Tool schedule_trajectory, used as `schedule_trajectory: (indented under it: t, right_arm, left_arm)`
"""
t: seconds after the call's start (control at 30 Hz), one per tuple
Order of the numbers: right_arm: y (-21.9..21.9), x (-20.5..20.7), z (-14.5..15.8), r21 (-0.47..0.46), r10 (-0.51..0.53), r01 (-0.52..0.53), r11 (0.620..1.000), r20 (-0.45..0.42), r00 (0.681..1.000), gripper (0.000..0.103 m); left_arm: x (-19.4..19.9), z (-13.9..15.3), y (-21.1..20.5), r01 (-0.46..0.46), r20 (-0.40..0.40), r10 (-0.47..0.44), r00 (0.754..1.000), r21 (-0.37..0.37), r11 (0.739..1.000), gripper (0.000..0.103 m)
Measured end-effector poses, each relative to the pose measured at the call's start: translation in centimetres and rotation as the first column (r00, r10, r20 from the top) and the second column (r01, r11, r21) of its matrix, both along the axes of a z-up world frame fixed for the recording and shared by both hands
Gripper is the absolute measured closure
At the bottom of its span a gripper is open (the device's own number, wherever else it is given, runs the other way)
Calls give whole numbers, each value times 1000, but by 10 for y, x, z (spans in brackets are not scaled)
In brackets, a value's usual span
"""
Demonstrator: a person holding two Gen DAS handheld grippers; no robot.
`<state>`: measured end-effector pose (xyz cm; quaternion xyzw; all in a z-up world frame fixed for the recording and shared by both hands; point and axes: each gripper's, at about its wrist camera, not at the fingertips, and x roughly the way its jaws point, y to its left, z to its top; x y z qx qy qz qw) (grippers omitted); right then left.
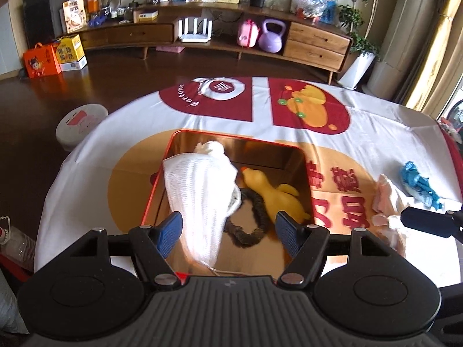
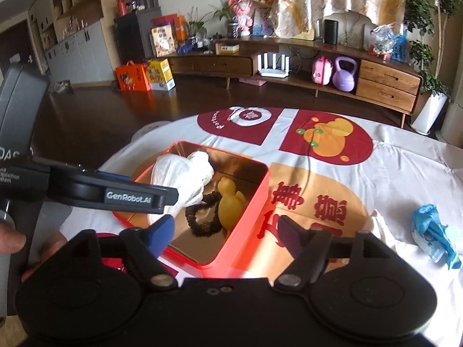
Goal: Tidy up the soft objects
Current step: 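Lower and release the mesh bag with the left tool while the right tool releases the duck in the tin, then move both open tools back toward the remaining white cloths on the table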
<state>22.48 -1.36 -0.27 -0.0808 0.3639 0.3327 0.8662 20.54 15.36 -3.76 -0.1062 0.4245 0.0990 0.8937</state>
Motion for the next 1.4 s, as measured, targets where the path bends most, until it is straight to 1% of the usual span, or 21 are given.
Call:
schedule_trajectory:
  t: [0.03, 0.07, 0.1, 0.17, 0.27, 0.37, 0.5, 0.6, 0.73, 0.83, 0.87, 0.9, 1.07, 1.17, 1.27, 1.4]
  right_arm:
    - [-6, -2, 2, 11, -4, 4, 1000, -2, 1000, 21]
    - [-11, -3, 4, 20, -9, 9, 1000, -4, 1000, 19]
    - [-17, -5, 7, 29, -13, 13, 999, -3, 1000, 16]
    - [-29, -8, 10, 45, -26, 26, 999, 1, 1000, 14]
    - [-47, -11, 15, 67, -38, 38, 997, 3, 999, 10]
    - [-66, -15, 18, 87, -50, 49, 995, 9, 999, 3]
    - [-93, -19, 19, 103, -72, 69, 992, 25, 997, 2]
    - [-114, -20, 18, 112, -91, 86, 990, 35, 995, 1]
    - [-142, -20, 14, 101, -122, 116, 988, 55, 991, 1]
    - [-160, -20, 8, 96, -141, 135, 986, 55, 988, 1]
    - [-164, -20, 5, 95, -145, 140, 986, 53, 988, 1]
    - [-169, -20, 3, 92, -147, 142, 986, 51, 988, 1]
    - [-191, -18, -5, 65, -164, 160, 985, 68, 984, 1]
    - [-206, -8, -8, 64, -190, 186, 981, 68, 979, 1]
    - [-221, 7, -12, 54, -213, 210, 976, 67, 975, 1]
    - [-235, 29, -20, 37, -244, 242, 970, 65, 968, 1]
  left_arm:
    - [-2, 3, -3, 3, 6, -3, 1000, -5, 1000, 32]
    - [-5, 6, -6, 7, 14, -7, 1000, -12, 1000, 31]
    - [-7, 8, -9, 11, 23, -11, 1000, -19, 1000, 27]
    - [-12, 13, -15, 19, 45, -18, 999, -29, 999, 24]
    - [-16, 19, -26, 40, 66, -37, 997, -37, 999, 24]
    - [-20, 23, -39, 61, 89, -57, 994, -42, 997, 21]
    - [-24, 26, -58, 102, 118, -94, 989, -67, 993, 20]
    - [-25, 28, -74, 139, 137, -128, 982, -68, 988, 20]
    - [-24, 25, -95, 183, 147, -171, 974, -72, 981, 19]
    - [-22, 22, -108, 204, 151, -191, 970, -74, 976, 18]
    - [-20, 21, -113, 209, 149, -197, 969, -74, 975, 15]
    - [-18, 19, -117, 212, 147, -200, 969, -76, 974, 15]
    - [-5, 9, -135, 239, 127, -225, 966, -114, 964, 13]
    - [6, 5, -145, 246, 103, -235, 967, -114, 963, 4]
    - [16, 4, -154, 259, 111, -247, 963, -113, 959, 4]
    - [35, 1, -168, 253, 114, -243, 963, -78, 964, 4]
